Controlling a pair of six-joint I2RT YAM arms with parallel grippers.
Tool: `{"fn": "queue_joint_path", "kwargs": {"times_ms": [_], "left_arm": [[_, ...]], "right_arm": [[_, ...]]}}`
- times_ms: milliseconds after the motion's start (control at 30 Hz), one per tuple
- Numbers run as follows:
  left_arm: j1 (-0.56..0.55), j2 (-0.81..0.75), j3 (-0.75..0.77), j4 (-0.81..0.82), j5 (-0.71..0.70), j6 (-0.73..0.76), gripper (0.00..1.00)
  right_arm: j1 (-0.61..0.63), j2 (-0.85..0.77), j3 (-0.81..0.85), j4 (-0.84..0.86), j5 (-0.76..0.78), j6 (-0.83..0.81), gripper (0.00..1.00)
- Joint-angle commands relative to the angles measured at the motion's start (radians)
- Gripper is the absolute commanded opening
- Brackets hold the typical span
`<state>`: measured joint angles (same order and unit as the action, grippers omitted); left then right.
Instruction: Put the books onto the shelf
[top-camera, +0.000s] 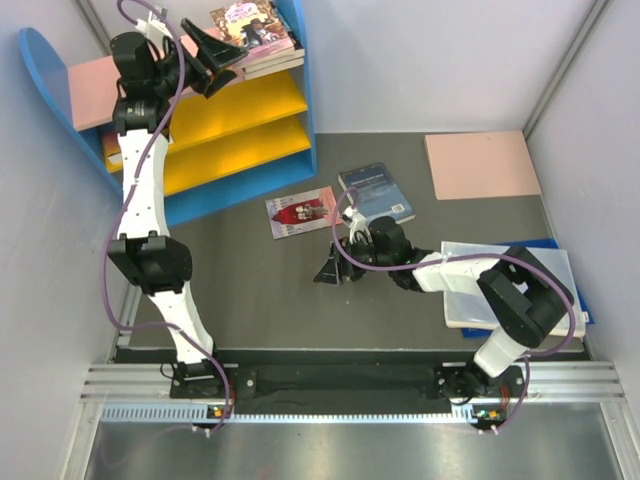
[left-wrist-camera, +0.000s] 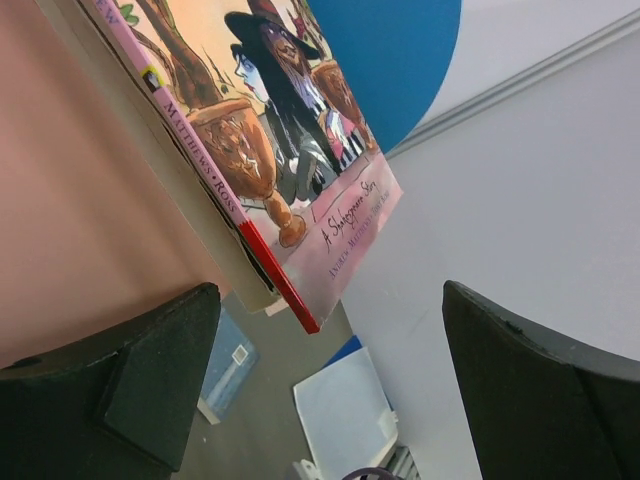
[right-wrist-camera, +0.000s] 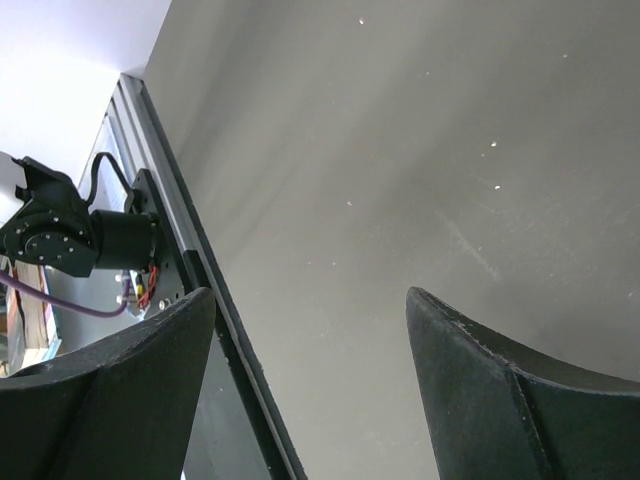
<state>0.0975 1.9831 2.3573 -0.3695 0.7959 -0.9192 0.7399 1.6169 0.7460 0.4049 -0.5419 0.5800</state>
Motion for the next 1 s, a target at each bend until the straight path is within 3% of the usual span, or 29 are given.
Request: {"fn": "queue_joint_path", "kwargs": {"times_ms": [0, 133, 367, 433, 467, 533, 567, 633, 667, 967], "left_arm": [[-0.002, -0.030, -0.019, -0.068, -0.024, 0.095, 0.98], [-0.002, -0.090, -0.097, -0.066, -0.150, 0.161, 0.98], [0.004, -0.305, -0.325, 0.116, -0.316, 0.204, 0.96], [0.011, -0.329, -0.357, 0.161, -0.325, 0.188, 0.84], [0.014, -0.334, -0.363, 0.171, -0.333, 0.180, 0.67], [0.018, -0.325, -0.360, 0.187, -0.333, 0.160, 0.45], [0.018, -0.320, -0.357, 0.191, -0.333, 0.151, 0.24], [0.018, -0.293, -0.340, 0.207, -0.320, 0.123, 0.03], [0.018, -0.279, -0.331, 0.210, -0.314, 0.112, 0.00], [0.011, -0.176, -0.274, 0.287, -0.262, 0.019, 0.00]], "right_arm": [[0.015, 0.003, 0.030, 0.063, -0.010, -0.002, 0.77], [0.015, -0.002, 0.027, 0.063, -0.009, -0.002, 0.77], [0.013, -0.003, 0.023, 0.064, -0.012, -0.003, 0.77], [0.015, -0.003, 0.023, 0.066, -0.013, -0.003, 0.77], [0.015, -0.002, 0.024, 0.068, -0.015, -0.002, 0.77], [0.015, 0.000, 0.023, 0.068, -0.016, -0.003, 0.77], [0.015, 0.000, 0.024, 0.068, -0.016, -0.003, 0.77], [0.015, 0.000, 0.023, 0.069, -0.018, -0.003, 0.77], [0.015, 0.000, 0.024, 0.069, -0.020, -0.003, 0.77], [0.013, 0.001, 0.023, 0.072, -0.024, -0.005, 0.78]]}}
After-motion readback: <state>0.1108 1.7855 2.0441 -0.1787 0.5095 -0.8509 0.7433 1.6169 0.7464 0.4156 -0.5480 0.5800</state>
